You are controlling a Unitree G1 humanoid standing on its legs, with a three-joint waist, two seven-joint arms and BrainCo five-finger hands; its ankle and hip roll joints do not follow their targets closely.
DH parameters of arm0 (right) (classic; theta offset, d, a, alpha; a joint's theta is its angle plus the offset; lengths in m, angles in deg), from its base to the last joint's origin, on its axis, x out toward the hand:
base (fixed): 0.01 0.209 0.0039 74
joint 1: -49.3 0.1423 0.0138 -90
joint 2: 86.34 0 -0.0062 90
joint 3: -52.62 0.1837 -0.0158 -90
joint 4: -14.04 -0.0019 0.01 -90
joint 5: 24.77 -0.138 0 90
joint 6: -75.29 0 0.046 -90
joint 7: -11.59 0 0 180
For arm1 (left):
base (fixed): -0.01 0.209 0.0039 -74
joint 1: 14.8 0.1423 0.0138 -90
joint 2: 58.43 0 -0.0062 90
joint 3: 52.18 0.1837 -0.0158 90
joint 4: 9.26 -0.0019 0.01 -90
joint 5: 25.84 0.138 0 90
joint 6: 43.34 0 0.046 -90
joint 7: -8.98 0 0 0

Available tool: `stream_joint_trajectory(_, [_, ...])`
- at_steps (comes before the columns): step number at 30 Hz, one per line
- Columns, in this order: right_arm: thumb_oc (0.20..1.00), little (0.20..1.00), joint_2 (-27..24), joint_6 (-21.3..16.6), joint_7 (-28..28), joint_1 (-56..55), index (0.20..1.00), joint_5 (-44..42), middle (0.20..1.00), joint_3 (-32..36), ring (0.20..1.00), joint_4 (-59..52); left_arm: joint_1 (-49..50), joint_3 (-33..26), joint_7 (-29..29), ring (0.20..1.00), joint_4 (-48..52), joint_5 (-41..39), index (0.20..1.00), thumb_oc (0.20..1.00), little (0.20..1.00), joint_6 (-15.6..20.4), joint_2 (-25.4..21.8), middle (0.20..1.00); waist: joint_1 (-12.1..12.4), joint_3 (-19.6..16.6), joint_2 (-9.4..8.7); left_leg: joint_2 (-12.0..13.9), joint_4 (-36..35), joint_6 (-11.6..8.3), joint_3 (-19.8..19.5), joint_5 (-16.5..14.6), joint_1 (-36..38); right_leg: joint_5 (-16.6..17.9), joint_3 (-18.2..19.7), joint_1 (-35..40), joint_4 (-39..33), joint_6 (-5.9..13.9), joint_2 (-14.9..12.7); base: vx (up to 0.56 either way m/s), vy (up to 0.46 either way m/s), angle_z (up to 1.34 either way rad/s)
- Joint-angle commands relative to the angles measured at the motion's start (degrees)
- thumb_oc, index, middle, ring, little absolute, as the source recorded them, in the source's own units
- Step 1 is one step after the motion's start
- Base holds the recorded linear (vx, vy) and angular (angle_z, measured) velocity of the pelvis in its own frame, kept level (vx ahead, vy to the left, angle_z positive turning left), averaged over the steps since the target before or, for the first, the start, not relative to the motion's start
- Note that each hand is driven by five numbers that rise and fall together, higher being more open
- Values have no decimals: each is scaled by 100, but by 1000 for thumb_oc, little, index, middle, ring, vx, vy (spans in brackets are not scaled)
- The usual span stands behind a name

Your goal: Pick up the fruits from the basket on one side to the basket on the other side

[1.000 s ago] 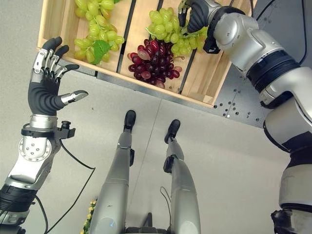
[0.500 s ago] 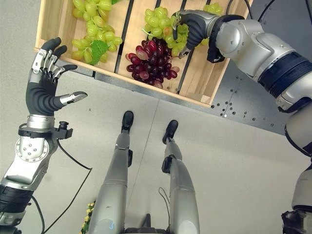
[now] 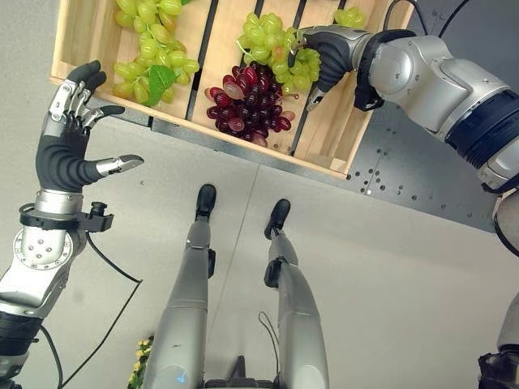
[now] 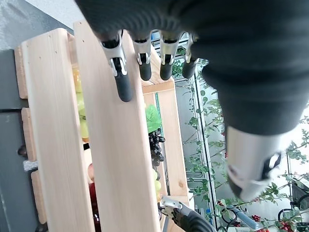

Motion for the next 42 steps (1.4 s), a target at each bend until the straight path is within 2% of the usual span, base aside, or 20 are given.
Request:
stream_joint_trajectory(1, [1000, 1000, -495, -190, 27, 339, 1000, -126, 1000, -354, 1000, -124, 887, -140, -136, 1000, -118, 57, 1000, 1000, 1000, -301, 0, 1000, -3, 215, -192, -214, -400, 90, 223, -162, 541, -615, 135, 212, 565, 625, -133, 0, 0, 0])
stream_joint_trajectory(4, [1000, 1000, -655, -224, 82, 387, 1000, -229, 1000, -306, 1000, -268, 916, -178, -127, 1000, -91, 68, 1000, 1000, 1000, -301, 3, 1000, -32, 215, -206, -203, -403, 88, 230, -165, 549, -618, 138, 217, 557, 628, -124, 0, 0, 0])
stream_joint_trajectory(12, [1000, 1000, -1697, -415, 128, 415, 1000, -807, 1000, -245, 1000, -1273, 1226, -476, -105, 1000, 36, 166, 1000, 1000, 1000, -300, -60, 1000, -193, 215, -398, -181, -367, 90, 228, -187, 604, -612, 147, 267, 581, 643, -111, 0, 0, 0])
stream_joint_trajectory(19, [1000, 1000, -2170, -517, 87, 459, 1000, -1012, 1000, -323, 1000, -1676, 1346, -630, -151, 1000, 55, 171, 1000, 1000, 1000, -288, -211, 1000, -255, 215, -503, -165, -396, 87, 249, -190, 674, -602, 158, 341, 566, 652, -88, 0, 0, 0])
stream_joint_trajectory(24, [1000, 1000, -2326, -564, 146, 330, 1000, -1096, 1000, -180, 1000, -1737, 1414, -690, -148, 1000, 68, 175, 1000, 1000, 1000, -285, -256, 1000, -287, 215, -550, -144, -406, 85, 263, -178, 702, -581, 172, 368, 532, 650, -81, 0, 0, 0])
stream_joint_trajectory(29, [1000, 1000, -2253, -564, 205, 161, 1000, -986, 1000, 1, 1000, -1769, 1389, -668, -173, 1000, 91, 157, 1000, 1000, 1000, -284, -256, 1000, -284, 215, -528, -146, -408, 87, 259, -174, 707, -581, 175, 370, 532, 649, -77, 0, 0, 0])
stream_joint_trajectory(32, [1000, 1000, -2146, -567, 308, -119, 1000, -900, 1000, 336, 1000, -1693, 1370, -649, -157, 1000, 101, 136, 1000, 1000, 1000, -288, -238, 1000, -271, 215, -496, -148, -406, 96, 258, -175, 697, -590, 166, 360, 539, 647, -81, 0, 0, 0])
stream_joint_trajectory(37, [1000, 1000, -1724, -488, 476, -144, 1000, -620, 1000, 502, 1000, -1255, 1290, -565, -139, 1000, 54, 86, 1000, 1000, 1000, -297, -220, 1000, -211, 215, -450, -153, -404, 110, 257, -178, 667, -583, 170, 332, 528, 646, -77, 0, 0, 0])
stream_joint_trajectory(39, [1000, 1000, -1267, -438, 636, -140, 1000, -430, 1000, 634, 1000, -671, 1184, -435, -108, 1000, 28, 17, 1000, 1000, 1000, -295, -148, 1000, -147, 215, -379, -162, -393, 127, 247, -183, 632, -577, 172, 301, 531, 646, -79, 0, 0, 0])
stream_joint_trajectory(42, [1000, 1000, -848, -368, 723, -73, 1000, -232, 1000, 686, 1000, -144, 1082, -323, -89, 1000, 16, -30, 1000, 1000, 1000, -301, -78, 1000, -91, 215, -325, -164, -394, 137, 247, -186, 600, -572, 172, 277, 526, 645, -76, 0, 0, 0])
